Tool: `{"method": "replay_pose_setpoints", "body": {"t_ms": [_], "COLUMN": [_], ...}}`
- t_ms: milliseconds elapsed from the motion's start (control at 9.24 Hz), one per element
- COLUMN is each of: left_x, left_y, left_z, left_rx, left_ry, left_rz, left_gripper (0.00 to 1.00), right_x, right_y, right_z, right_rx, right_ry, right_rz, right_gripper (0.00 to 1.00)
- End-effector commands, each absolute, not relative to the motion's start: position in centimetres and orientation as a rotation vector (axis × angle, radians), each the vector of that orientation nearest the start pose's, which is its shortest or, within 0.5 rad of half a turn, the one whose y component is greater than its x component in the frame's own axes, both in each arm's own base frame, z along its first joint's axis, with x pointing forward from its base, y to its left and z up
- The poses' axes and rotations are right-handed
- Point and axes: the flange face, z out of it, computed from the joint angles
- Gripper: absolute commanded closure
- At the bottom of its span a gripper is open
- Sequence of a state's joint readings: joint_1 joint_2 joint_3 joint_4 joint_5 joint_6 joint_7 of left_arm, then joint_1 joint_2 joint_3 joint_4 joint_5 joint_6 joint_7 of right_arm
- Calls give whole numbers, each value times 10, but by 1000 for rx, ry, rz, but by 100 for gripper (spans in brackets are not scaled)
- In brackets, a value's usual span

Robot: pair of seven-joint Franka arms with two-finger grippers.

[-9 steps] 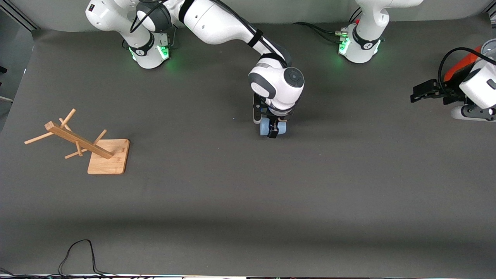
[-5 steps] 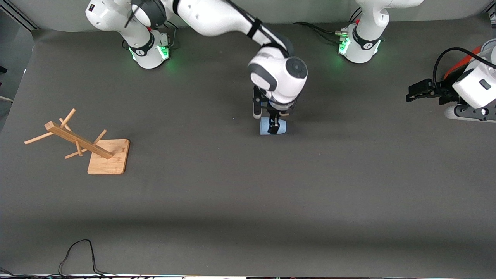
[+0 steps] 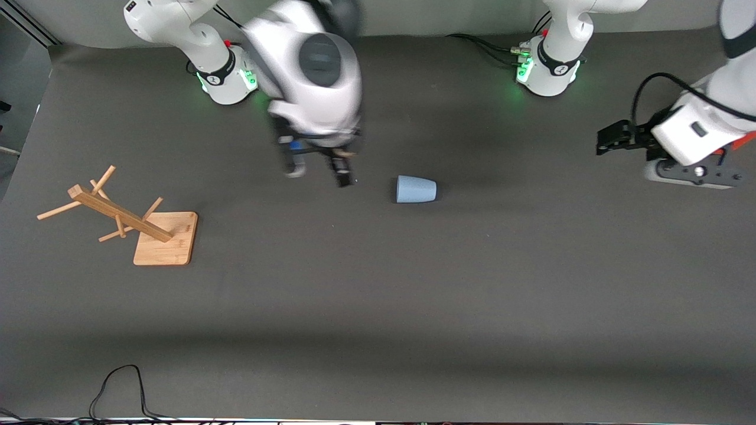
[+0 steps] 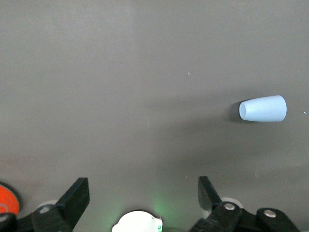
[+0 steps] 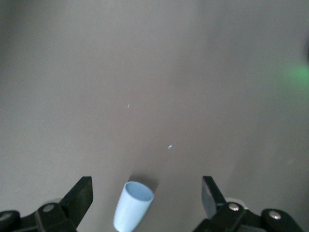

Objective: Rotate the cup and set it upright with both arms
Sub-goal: 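Open the right gripper and withdraw while the left gripper approaches the cup, then grasp the sideways blue cup with the left gripper while the right gripper retracts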

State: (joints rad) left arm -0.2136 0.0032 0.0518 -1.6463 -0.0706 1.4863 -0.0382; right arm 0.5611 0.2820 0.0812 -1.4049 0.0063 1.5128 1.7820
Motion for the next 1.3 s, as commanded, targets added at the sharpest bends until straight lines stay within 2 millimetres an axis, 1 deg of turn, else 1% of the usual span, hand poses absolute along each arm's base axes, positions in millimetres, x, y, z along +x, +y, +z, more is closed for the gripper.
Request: {"method": "replay_pose_setpoints", "body": {"t_ms": [0,108,217,325,433,541,650,758,866,975,1083,1191], "left_x": [529,526,531,539,546,543,537,534,518,499,485,472], "left_y": [-165,-214,-261,-305,-346,-386,-425,-459,-500,-526,-542,-554], "left_z": [572,559,545,533,517,490,463,437,408,381,354,335], "left_rx": [-3073,-3007,-2976,-2955,-2921,-2869,-2806,-2772,-2712,-2654,-2619,-2594], "left_ry": [221,251,282,303,303,330,342,313,353,392,431,467], "left_rz": [187,162,156,147,116,105,73,84,93,78,92,104], "left_gripper": [0,0,0,0,0,0,0,0,0,0,0,0], "right_x": [497,505,511,520,528,535,539,545,550,554,559,563], "right_y": [253,206,164,125,88,52,29,16,5,-3,-5,-5], "right_z": [584,599,611,614,616,617,616,616,615,616,613,611], "right_rx": [-2930,-2993,-3032,-3060,-3084,-3091,-3100,-3111,-3120,-3127,-3132,-3137], "right_ry": [1408,1256,1103,964,811,709,604,494,388,282,179,142], "right_rz": [203,223,223,235,236,227,211,171,133,88,56,34], "right_gripper": [0,0,0,0,0,0,0,0,0,0,0,0]}}
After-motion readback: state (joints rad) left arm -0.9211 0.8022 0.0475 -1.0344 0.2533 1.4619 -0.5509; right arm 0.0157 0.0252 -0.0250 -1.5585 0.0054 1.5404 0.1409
